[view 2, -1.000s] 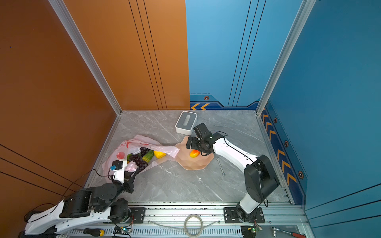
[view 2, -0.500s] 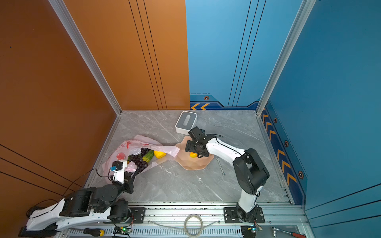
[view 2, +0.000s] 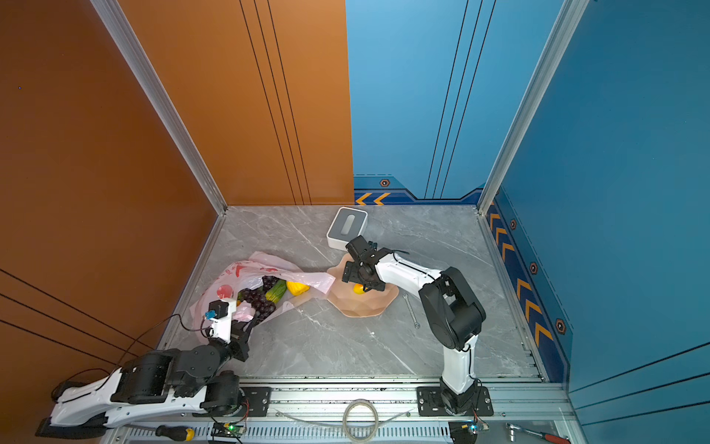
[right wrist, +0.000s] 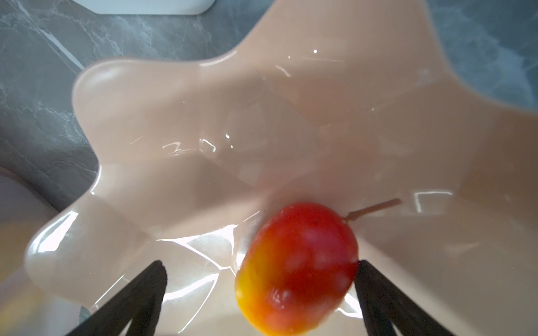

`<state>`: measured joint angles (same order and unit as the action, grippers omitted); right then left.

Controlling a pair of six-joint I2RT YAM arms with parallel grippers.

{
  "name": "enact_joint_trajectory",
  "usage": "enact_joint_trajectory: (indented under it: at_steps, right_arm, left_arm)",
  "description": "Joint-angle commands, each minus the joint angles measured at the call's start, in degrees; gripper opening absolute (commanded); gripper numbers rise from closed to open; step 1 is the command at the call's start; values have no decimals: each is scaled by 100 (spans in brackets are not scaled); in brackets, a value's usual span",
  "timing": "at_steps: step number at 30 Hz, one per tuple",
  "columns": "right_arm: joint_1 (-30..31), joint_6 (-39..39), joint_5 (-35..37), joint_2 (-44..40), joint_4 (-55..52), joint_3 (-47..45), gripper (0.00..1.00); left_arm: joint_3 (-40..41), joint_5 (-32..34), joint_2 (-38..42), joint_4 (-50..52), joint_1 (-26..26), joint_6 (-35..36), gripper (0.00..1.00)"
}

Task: Place the fruits into the plastic bag
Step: Pick up the fruit from the plate.

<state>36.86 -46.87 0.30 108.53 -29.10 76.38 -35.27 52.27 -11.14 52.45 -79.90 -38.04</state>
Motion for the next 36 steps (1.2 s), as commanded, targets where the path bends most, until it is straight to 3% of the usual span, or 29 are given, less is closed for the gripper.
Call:
enact_joint_trajectory:
  at_steps: [1,19,31,36]
  right_arm:
    - [-8,-77,144,160,-120,177,96]
    - [-4,317,577,527,-409,361,84]
    - [133,741,1112,888,-936,870,66]
    - [187,710,1019,916,-974,863,67]
  left_arm:
    - [11,160,59,119,-77,-90,0]
    - [-33,171,-249,126,-96,-77,0]
    - [-34,171,-214,133,-105,-87,0]
    - [-25,169,-213,126,-112,-81,0]
